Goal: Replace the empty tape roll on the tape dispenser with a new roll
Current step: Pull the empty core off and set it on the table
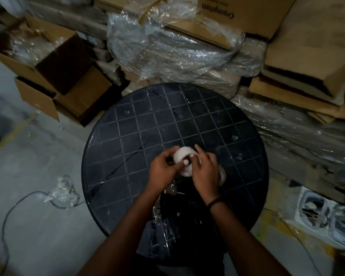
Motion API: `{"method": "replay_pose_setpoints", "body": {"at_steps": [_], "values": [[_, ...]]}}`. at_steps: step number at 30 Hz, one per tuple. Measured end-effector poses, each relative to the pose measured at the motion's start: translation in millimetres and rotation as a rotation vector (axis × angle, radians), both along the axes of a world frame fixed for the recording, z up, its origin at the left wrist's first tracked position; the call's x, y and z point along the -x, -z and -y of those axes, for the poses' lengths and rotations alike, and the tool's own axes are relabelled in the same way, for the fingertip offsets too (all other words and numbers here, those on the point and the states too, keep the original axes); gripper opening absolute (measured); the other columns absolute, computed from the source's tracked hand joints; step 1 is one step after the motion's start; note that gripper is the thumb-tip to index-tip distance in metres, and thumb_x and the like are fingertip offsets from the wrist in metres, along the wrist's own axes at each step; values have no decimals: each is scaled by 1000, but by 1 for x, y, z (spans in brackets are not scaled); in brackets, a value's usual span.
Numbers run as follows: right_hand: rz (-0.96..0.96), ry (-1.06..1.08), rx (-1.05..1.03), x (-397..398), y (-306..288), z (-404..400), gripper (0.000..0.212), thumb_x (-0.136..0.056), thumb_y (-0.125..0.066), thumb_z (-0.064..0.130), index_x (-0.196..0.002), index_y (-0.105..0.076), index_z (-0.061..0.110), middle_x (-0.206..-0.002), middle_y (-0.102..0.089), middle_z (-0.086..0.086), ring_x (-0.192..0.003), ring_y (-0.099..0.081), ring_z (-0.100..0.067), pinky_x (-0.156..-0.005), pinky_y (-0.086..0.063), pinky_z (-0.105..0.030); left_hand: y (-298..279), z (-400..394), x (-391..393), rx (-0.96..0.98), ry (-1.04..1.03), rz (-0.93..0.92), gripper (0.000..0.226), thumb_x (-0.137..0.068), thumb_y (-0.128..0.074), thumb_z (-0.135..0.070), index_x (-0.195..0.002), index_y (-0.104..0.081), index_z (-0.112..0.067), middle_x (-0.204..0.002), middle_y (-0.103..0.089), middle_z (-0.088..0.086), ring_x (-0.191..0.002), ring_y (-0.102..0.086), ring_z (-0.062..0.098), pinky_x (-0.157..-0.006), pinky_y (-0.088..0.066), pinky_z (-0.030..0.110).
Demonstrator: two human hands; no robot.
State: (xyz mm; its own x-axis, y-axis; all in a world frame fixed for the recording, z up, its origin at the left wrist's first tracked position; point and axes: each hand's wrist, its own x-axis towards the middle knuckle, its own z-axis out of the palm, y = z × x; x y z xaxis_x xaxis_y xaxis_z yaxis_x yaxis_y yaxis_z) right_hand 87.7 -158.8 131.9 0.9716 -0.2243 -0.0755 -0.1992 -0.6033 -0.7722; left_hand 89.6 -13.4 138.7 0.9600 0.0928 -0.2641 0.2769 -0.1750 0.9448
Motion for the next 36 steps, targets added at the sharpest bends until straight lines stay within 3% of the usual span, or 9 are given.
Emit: {"method": "replay_pose_setpoints", "body": {"at_steps": [2,5,8,12,15,19,24,31,36], "values": [[-96,38,-210,2,-21,5,43,-101,-54,29,-143,-54,30,-130,-54,-5,-104,-60,-17,-92,-49,-32,-21,-2,13,18,32,47,67,-71,-93,-19,-132,-65,-24,-121,-72,-9,-108,-71,10,-92,-57,27],[-379,71,-840,9,-56,12,40,-101,-56,22,-141,-54,27,-124,-68,-8,-102,-70,-21,-80,-57,-37,-47,1,26,-64,-16,159,75,-68,-94,-22,-136,-62,-25,-125,-70,-12,-110,-67,2,-93,-54,18],[-381,-35,-1008,16,-81,21,43,-99,-58,19,-140,-54,30,-126,-70,-4,-110,-70,-21,-82,-58,-35,-63,7,33,89,-91,112,66,-74,-90,-13,-133,-63,-20,-122,-73,-5,-111,-70,8,-95,-57,28],[-226,-190,-832,26,-95,26,55,-93,-70,28,-142,-50,43,-140,-59,8,-117,-65,-6,-97,-56,-37,-75,10,41,590,-185,-95,36,-95,-68,-12,-131,-65,-13,-121,-73,12,-117,-68,32,-93,-59,42],[-57,-377,-430,33,-96,29,89,-82,-81,34,-153,-29,47,-152,-31,20,-130,-47,6,-98,-49,-17,-80,17,47,772,-154,-246,34,-101,-58,-23,-129,-65,-5,-123,-71,20,-122,-63,38,-94,-59,39],[111,-370,-118,36,-98,29,93,-79,-84,32,-154,-29,40,-159,-15,18,-135,-35,4,-93,-43,-4,-88,25,45,743,-52,-324,45,-101,-55,-37,-130,-64,-5,-124,-70,21,-120,-66,34,-94,-59,40],[277,-489,283,25,-93,26,82,-85,-74,28,-153,-29,32,-160,-24,12,-145,-29,-11,-103,-51,-31,-94,26,24,538,15,-222,51,-83,-82,-33,-129,-63,-21,-126,-71,8,-114,-70,28,-97,-57,49],[203,-610,88,4,-93,26,101,-85,-78,37,-157,-8,46,-166,9,18,-152,-8,-4,-105,-35,-13,-86,7,-5,751,42,-319,46,-89,-76,-19,-132,-65,-8,-128,-67,20,-112,-68,36,-89,-60,41],[102,-661,-41,-9,-93,25,105,-81,-80,39,-156,-6,51,-164,23,16,-154,-11,-12,-106,-49,-31,-76,6,-14,1034,22,-438,51,-84,-71,-25,-131,-64,-6,-120,-67,24,-99,-68,36,-79,-62,44]]}}
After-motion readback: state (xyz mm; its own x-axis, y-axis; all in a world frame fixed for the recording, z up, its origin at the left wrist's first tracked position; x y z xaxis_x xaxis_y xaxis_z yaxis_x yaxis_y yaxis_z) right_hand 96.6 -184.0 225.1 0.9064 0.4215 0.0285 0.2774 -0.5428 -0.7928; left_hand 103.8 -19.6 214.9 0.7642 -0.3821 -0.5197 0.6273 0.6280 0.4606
